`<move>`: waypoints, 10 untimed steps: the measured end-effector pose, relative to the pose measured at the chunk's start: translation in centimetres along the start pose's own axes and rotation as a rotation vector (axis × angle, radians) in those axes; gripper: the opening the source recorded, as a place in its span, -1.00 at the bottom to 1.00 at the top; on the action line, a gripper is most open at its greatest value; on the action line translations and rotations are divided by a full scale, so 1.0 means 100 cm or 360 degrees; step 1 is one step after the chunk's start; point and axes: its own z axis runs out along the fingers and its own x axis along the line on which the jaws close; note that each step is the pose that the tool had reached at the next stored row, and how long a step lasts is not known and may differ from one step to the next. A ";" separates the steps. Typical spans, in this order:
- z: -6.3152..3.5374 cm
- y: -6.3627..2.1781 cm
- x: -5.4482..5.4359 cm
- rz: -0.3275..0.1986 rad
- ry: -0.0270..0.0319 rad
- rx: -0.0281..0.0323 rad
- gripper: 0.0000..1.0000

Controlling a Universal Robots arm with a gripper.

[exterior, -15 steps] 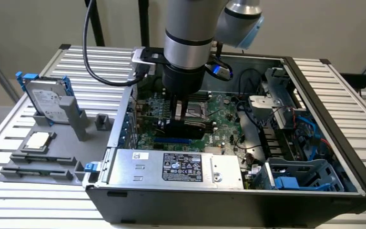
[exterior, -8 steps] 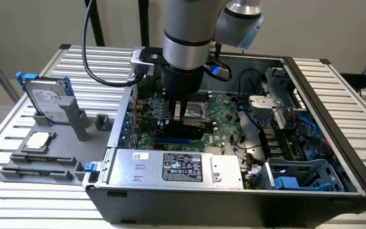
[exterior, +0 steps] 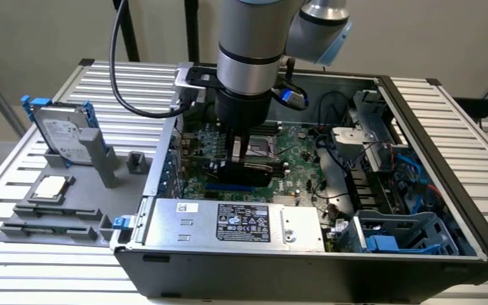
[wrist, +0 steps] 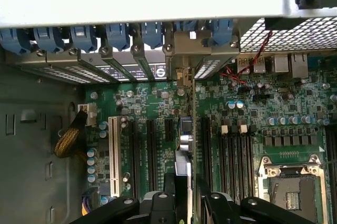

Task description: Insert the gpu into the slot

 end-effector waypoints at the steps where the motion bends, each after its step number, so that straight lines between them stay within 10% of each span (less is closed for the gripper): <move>1: 0.0003 0.0000 0.000 -0.0001 0.00003 -0.00001 -0.48; 10: 0.0020 0.0001 -0.002 -0.0033 0.00017 -0.00003 -0.48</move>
